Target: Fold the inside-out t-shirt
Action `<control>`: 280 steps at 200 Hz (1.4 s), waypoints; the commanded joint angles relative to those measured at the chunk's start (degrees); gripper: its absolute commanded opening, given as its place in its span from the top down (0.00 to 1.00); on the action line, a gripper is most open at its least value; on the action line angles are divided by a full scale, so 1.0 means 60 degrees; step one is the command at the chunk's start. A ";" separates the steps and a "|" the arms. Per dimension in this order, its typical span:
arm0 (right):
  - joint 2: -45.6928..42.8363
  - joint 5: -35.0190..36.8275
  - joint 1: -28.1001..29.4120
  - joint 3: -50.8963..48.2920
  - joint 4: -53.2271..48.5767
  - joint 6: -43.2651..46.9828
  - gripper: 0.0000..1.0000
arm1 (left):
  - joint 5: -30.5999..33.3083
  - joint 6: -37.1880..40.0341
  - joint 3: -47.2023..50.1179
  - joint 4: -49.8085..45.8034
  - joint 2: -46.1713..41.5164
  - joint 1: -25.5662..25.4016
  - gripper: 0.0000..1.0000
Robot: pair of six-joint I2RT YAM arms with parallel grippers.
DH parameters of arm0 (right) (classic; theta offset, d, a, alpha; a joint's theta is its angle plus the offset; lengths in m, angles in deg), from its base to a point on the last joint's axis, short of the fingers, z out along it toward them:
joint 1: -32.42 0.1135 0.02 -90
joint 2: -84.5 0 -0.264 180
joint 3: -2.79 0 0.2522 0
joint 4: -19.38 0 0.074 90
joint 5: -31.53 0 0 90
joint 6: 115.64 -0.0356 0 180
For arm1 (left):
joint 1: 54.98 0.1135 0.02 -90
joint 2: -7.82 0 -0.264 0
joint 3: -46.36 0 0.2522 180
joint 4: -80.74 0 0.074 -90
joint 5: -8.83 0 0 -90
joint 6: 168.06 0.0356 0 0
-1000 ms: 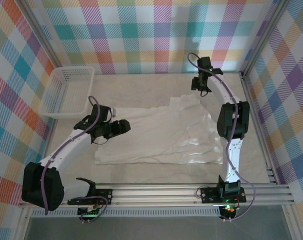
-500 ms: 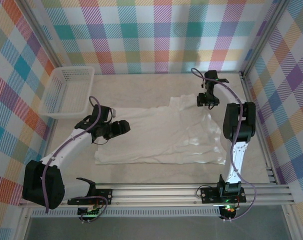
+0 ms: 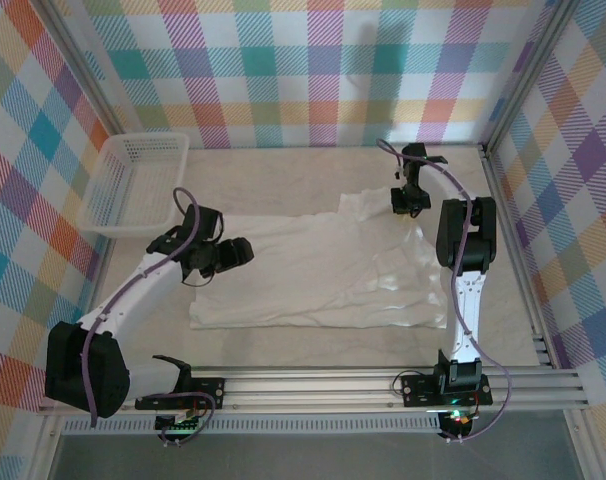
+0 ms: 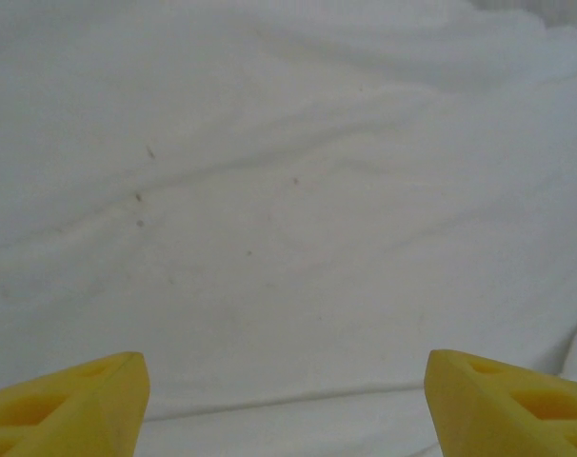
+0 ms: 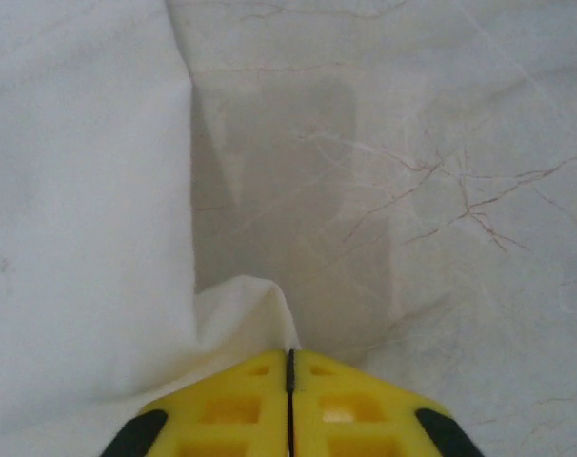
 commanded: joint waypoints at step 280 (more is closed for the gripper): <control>-0.1636 0.0253 -0.1209 -0.0953 0.0608 -0.1174 1.00 | 0.1145 0.0814 -1.0224 -0.1673 1.0764 0.1576 0.63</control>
